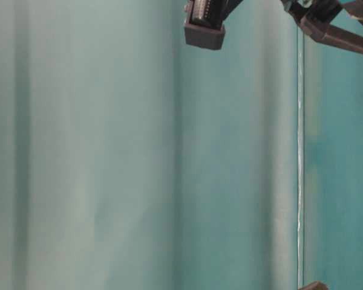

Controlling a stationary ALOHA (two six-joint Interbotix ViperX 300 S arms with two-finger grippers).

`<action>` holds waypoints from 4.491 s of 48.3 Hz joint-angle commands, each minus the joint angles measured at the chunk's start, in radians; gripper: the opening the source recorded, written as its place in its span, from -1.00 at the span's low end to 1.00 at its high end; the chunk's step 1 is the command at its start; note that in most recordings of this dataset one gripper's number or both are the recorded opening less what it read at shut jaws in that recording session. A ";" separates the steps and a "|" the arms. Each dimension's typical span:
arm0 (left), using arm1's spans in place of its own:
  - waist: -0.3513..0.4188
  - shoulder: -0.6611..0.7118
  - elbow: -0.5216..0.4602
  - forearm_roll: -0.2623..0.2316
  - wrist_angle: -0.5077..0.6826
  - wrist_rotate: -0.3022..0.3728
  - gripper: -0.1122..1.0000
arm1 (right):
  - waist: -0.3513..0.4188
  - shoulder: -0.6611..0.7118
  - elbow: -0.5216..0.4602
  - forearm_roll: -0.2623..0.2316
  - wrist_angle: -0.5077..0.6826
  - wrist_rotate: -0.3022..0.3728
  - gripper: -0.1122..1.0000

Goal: Insert the wire through the hole in the metal fitting marked with a red label. (retake)
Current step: 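Lower the open right gripper around the wire end, then close the right gripper on the wire and lift it, then carry the wire left toward the white bracket on the rail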

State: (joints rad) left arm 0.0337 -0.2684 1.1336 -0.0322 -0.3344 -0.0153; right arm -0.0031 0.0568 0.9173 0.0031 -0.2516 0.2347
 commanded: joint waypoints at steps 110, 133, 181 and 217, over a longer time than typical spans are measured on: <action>0.002 -0.008 -0.026 -0.002 -0.026 -0.002 0.38 | -0.015 -0.198 0.000 -0.002 0.000 -0.011 -0.76; -0.043 0.025 0.015 -0.006 -0.187 -0.006 0.37 | -0.015 -0.209 0.031 0.014 -0.060 -0.002 -0.76; -0.202 0.459 -0.040 -0.021 -0.816 -0.077 0.34 | 0.391 -0.002 0.112 0.630 -0.581 -0.342 -0.76; -0.287 0.565 -0.094 -0.023 -0.893 -0.077 0.34 | 0.505 0.130 0.057 0.684 -0.718 -0.362 -0.76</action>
State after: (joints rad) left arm -0.2485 0.2991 1.0492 -0.0522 -1.1950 -0.0920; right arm 0.4955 0.1887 0.9879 0.6857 -0.9434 -0.1258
